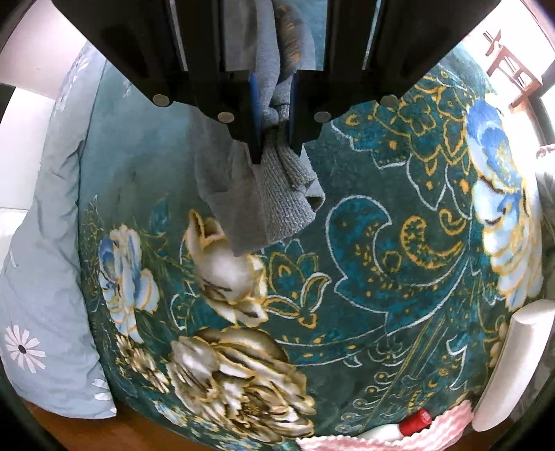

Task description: Fold clothes

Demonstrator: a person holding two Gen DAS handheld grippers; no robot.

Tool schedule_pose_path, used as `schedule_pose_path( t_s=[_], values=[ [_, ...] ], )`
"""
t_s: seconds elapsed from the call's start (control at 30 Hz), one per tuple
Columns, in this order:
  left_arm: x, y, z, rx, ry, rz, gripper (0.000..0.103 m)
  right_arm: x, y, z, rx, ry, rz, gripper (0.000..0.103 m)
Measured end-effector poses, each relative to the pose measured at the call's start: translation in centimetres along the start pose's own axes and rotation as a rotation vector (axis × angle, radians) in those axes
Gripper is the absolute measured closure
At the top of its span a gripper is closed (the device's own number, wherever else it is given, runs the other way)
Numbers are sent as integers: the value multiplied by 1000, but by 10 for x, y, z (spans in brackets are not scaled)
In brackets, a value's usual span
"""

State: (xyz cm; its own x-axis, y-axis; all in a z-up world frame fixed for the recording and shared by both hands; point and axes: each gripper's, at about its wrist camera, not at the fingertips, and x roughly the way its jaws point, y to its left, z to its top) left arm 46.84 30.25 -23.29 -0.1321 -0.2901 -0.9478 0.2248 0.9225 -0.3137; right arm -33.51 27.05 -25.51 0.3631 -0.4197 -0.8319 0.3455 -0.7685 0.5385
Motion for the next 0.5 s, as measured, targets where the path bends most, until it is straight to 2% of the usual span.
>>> schedule_pose_path(
  t_s=[0.07,0.17,0.3,0.33,0.37,0.43,0.47,0.5],
  values=[
    [-1,2,0,3,1,11,89,2,1,2,24,2,0,64],
    [-2,4,0,-6,2,16,89,-1,19,0,2,6,-17,75],
    [-5,1,0,2,2,11,89,-6,57,7,-38,58,-41,82],
    [-6,0,0,4,2,10,89,-13,67,12,-43,67,-1,83],
    [-7,0,0,9,1,10,89,-24,76,15,-62,54,76,84],
    [-7,1,0,18,3,16,89,-47,95,16,-120,2,251,101],
    [-6,2,0,18,5,22,89,-55,101,17,-154,-33,284,101],
    [-5,3,0,17,7,28,89,-53,100,19,-169,-43,259,101]
  ],
)
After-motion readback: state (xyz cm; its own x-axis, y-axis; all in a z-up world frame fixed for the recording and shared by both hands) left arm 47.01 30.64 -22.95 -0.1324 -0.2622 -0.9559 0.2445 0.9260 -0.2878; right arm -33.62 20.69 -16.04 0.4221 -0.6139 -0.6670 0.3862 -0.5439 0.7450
